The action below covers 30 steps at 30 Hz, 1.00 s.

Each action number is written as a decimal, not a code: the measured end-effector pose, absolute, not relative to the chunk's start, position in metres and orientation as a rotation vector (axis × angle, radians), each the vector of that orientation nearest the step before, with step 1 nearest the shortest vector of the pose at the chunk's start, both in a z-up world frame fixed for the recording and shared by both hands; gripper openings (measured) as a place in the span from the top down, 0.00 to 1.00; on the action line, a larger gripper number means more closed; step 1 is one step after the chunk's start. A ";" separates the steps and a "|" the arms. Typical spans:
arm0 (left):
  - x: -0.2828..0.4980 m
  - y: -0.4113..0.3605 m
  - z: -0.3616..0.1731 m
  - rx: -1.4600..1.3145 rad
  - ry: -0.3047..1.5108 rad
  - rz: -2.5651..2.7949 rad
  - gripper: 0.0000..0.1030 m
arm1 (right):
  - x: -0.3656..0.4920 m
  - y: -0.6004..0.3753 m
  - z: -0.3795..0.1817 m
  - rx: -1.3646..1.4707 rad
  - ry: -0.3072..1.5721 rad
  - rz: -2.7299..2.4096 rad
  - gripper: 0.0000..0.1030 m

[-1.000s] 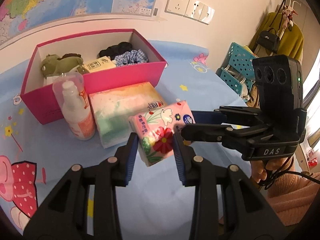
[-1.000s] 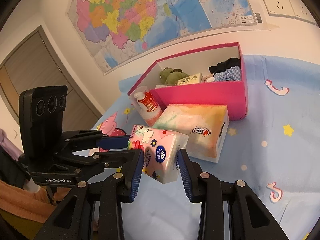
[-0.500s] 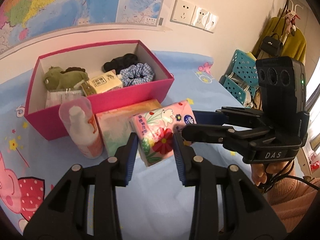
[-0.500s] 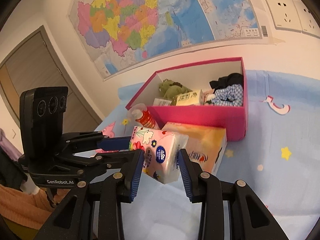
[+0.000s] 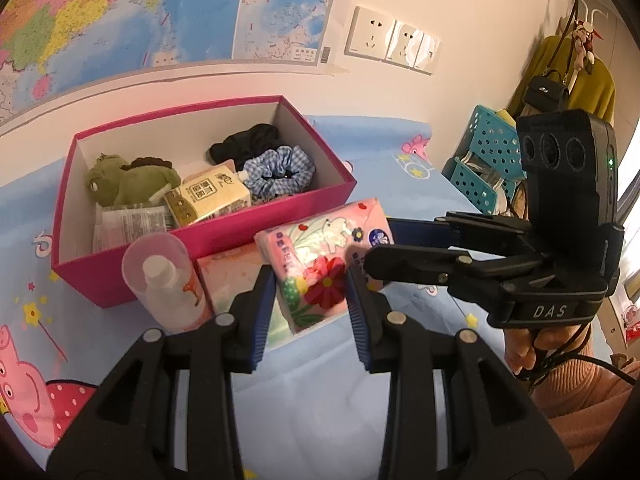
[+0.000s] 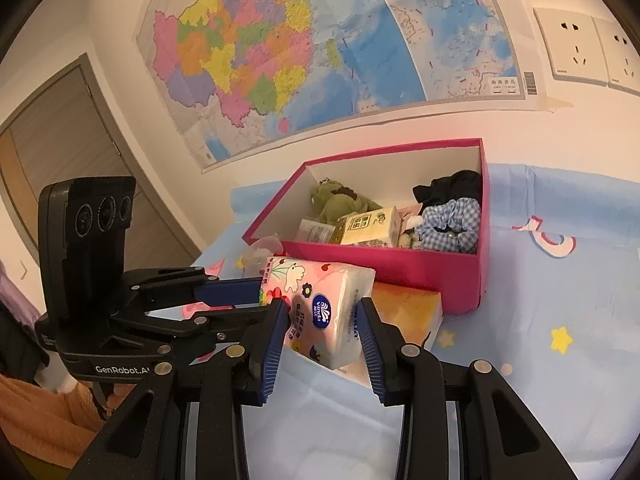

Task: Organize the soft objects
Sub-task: 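Lower the pink floral pack into the pink box and open the right gripper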

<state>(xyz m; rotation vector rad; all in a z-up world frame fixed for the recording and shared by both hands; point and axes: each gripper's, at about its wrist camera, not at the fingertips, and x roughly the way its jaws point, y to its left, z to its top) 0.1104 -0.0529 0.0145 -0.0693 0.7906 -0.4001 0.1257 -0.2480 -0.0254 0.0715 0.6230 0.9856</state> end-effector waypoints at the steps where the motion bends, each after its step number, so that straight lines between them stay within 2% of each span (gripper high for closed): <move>1: 0.112 -0.053 0.015 -0.068 0.791 -0.399 0.64 | 0.127 -0.247 -0.025 0.070 0.621 0.985 0.64; 30: 0.136 -0.042 0.033 -0.066 0.756 -0.360 0.64 | 0.153 -0.232 -0.003 0.079 0.588 0.989 0.64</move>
